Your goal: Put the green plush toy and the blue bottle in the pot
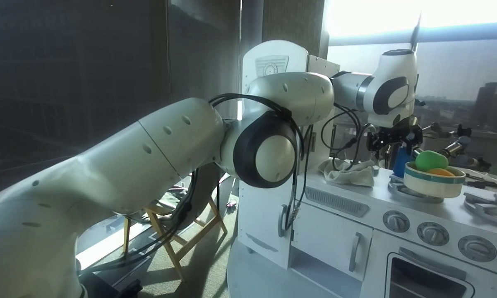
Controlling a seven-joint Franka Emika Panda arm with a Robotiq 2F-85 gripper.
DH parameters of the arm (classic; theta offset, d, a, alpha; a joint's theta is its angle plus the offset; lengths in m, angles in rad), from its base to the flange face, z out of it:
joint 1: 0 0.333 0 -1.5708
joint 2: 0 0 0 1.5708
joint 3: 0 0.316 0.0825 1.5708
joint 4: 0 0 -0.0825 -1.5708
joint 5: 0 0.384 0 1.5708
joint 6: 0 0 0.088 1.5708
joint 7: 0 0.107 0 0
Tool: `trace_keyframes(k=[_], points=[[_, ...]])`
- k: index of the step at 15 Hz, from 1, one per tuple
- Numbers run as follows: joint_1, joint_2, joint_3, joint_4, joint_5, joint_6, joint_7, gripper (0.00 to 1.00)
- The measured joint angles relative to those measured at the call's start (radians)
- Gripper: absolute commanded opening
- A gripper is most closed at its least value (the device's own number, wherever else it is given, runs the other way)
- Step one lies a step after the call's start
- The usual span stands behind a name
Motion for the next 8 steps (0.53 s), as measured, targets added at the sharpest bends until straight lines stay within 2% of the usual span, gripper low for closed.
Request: trace_keyframes(k=[8], points=[[-0.001, 0.014, -0.005, 0.000, -0.057, 0.058, 0.104, 1.00]])
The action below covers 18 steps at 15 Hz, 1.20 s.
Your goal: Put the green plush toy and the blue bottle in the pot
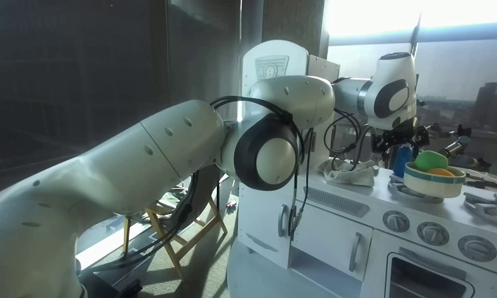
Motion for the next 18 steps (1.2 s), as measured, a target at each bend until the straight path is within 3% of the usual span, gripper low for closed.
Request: trace_keyframes(k=[2, 3, 4, 13, 15, 17, 18], points=[[0.001, 0.000, 0.002, 0.000, 0.000, 0.007, 0.004, 1.00], [0.002, 0.000, 0.003, 0.000, 0.000, 0.011, 0.004, 0.75], [0.002, 0.000, 0.006, 0.000, 0.000, 0.018, 0.004, 0.74], [0.007, 0.015, 0.010, 0.000, 0.000, 0.054, 0.004, 0.08], [0.007, 0.018, 0.010, 0.000, 0.000, 0.065, 0.004, 0.06], [0.007, 0.018, 0.010, 0.000, -0.001, 0.068, 0.004, 0.10], [0.007, 0.018, 0.010, 0.001, -0.001, 0.069, 0.004, 0.18]])
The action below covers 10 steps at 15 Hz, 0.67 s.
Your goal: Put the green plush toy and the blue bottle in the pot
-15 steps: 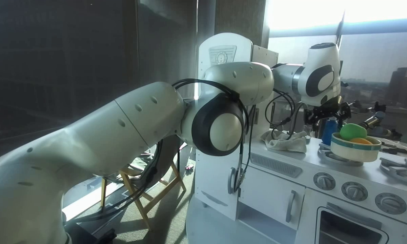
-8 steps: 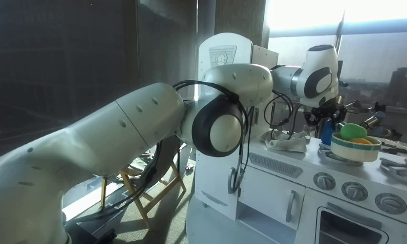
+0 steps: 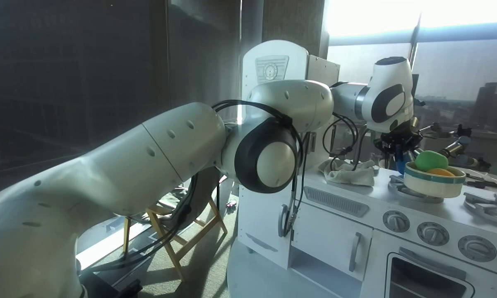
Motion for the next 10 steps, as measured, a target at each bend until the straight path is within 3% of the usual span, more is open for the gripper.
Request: trace_keyframes(k=[1, 10], points=[[0.000, 0.000, 0.000, 0.000, 0.000, 0.000, 0.000, 0.10], [-0.009, -0.011, 0.000, 0.002, 0.000, 0.001, -0.004, 0.09]])
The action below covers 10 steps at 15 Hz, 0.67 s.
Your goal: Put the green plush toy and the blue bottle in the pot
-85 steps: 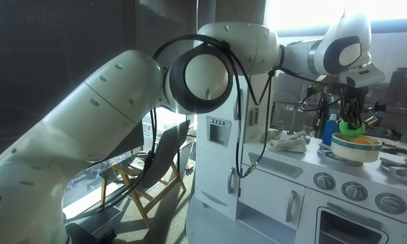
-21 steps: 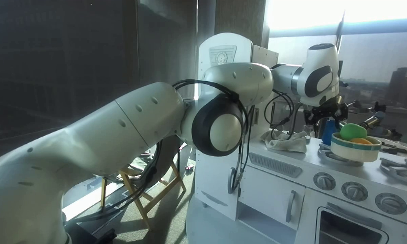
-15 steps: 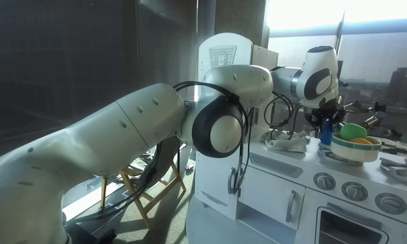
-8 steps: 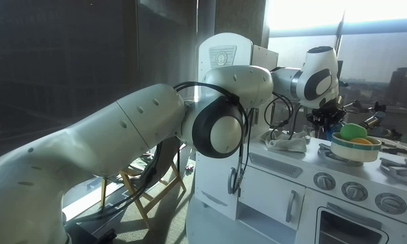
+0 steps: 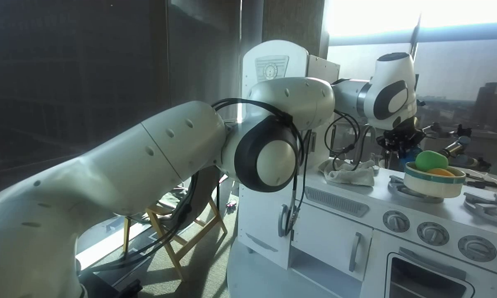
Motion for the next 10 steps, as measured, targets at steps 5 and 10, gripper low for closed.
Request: trace_keyframes(k=[5, 10], points=[[-0.018, -0.025, 0.006, 0.000, 0.000, -0.024, -0.076, 0.08], [-0.073, -0.086, 0.047, 0.001, 0.028, -0.061, -0.256, 0.07]])
